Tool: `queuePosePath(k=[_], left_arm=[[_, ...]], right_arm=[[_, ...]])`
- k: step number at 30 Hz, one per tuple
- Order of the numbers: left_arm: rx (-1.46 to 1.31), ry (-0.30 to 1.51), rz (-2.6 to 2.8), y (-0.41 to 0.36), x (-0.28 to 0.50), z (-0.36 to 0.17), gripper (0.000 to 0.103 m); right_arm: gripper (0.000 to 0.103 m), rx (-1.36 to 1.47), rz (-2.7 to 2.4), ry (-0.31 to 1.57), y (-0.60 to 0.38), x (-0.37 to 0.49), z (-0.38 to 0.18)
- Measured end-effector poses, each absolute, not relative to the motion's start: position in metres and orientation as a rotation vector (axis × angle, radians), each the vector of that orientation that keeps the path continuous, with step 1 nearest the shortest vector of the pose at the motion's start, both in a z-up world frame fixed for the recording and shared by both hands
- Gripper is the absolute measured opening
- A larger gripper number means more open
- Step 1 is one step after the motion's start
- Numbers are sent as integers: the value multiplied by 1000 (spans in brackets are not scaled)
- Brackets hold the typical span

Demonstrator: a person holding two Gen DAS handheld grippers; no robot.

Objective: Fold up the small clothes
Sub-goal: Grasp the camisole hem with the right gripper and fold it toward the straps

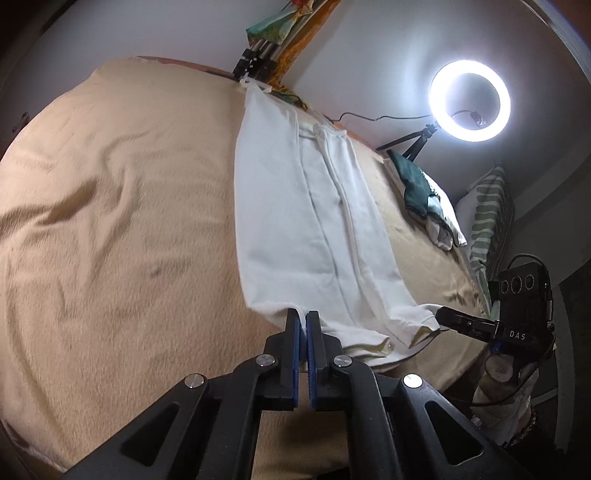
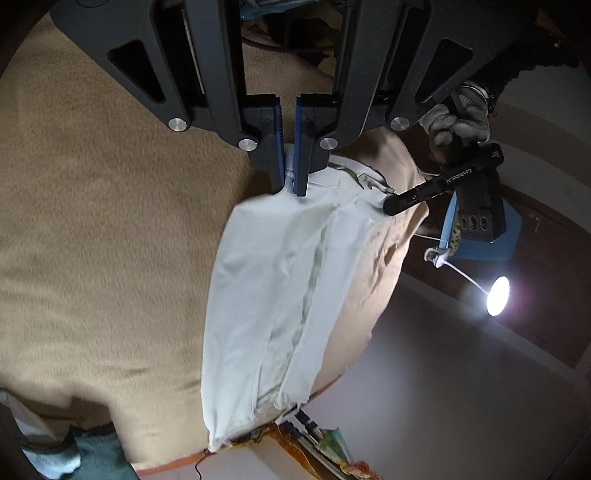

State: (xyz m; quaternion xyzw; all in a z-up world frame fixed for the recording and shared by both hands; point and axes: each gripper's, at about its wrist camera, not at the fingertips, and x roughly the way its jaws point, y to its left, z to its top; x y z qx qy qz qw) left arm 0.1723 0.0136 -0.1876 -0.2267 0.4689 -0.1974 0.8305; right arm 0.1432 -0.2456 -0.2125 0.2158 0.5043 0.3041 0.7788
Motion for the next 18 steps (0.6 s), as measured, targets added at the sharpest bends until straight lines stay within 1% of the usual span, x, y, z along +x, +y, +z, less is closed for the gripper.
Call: queuePosePath(k=[5, 10, 18], left_arm=[[-494, 952, -409, 13, 200, -174, 0], [-508, 927, -395, 15, 231, -166, 0], [-509, 945, -348, 15, 272, -182, 0]], right_arm=[[6, 478, 644, 1045, -241, 169, -202], [6, 514, 619, 1034, -242, 202, -204], [6, 545, 559, 1063, -248, 242, -226]])
